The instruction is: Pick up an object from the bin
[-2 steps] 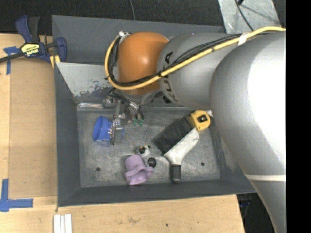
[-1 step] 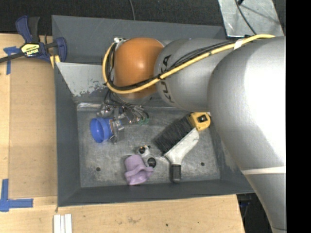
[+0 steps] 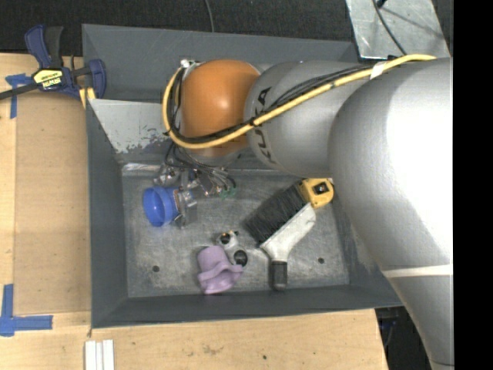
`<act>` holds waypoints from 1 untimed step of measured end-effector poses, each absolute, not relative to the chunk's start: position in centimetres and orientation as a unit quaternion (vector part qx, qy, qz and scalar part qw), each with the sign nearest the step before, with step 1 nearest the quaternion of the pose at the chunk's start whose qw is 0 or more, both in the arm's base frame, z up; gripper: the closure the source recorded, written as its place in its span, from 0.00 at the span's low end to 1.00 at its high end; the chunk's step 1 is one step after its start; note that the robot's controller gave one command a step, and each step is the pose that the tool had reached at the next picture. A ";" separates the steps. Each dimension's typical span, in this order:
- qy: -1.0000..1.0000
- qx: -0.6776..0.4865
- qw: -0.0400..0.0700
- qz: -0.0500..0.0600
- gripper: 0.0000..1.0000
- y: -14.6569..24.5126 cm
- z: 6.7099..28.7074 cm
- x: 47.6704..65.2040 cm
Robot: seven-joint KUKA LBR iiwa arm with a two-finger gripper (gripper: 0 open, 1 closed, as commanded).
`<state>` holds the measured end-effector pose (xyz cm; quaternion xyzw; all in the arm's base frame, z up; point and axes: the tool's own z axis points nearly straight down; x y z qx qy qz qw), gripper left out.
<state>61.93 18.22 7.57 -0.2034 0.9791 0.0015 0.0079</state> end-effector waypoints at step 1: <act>0.976 -0.219 0.005 0.000 1.00 16.6 24.7 61.9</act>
Offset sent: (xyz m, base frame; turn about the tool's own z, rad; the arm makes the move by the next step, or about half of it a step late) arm 0.0000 0.0000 0.0000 0.0000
